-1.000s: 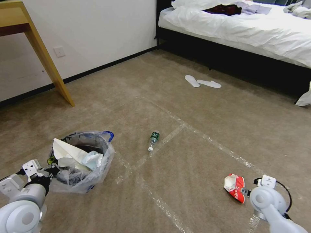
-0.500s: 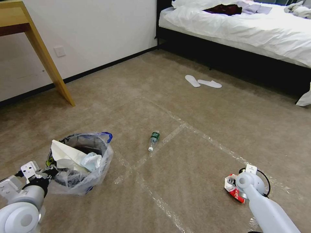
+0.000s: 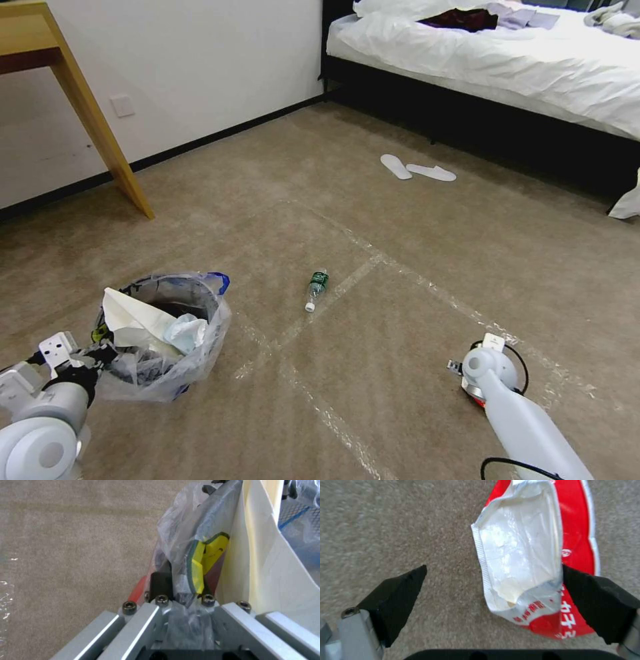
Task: Pick up the trash bin and place the garbage on the floor into it.
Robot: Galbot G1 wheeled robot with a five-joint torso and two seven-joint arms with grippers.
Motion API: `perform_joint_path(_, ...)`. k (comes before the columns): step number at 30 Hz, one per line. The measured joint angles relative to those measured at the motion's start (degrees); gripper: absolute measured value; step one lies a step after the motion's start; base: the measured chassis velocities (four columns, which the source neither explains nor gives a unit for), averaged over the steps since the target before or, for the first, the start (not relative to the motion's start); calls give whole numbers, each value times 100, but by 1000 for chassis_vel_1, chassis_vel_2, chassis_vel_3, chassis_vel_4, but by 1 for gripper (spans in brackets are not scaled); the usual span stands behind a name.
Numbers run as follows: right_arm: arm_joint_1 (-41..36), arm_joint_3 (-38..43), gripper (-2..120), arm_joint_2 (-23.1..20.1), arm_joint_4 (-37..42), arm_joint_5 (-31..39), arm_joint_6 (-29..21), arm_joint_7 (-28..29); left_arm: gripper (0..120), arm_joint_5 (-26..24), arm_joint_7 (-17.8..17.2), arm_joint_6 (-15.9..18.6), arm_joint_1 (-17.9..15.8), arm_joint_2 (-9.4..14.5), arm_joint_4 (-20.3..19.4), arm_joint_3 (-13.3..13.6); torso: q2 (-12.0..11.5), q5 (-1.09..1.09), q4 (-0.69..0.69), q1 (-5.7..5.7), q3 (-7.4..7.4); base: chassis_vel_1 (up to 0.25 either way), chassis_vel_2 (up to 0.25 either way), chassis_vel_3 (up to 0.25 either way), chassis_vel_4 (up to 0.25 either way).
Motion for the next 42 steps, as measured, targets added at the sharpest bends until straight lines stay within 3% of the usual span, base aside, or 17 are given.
perform_joint_path(10,82,86,98,-36,-256,-143,103,-167,0,-1,7,1,-1,37,93,20,0,-2,-1,0,-1,0,0,0,0)
perform_joint_path(20,82,159,62,-18,-490,-291,226,-409,0,0,14,0,-58,21,192,85,0,-1,-1,0,-1,0,0,0,0)
perform_joint_path(36,-159,226,3,-6,-123,-457,402,-418,0,8,38,-14,-28,42,191,91,0,0,-1,0,-1,0,0,0,0)
perform_joint_path(42,-498,352,0,-272,740,-519,615,-579,0,-4,32,-14,-12,43,124,89,0,-1,-1,0,-1,0,0,0,0)
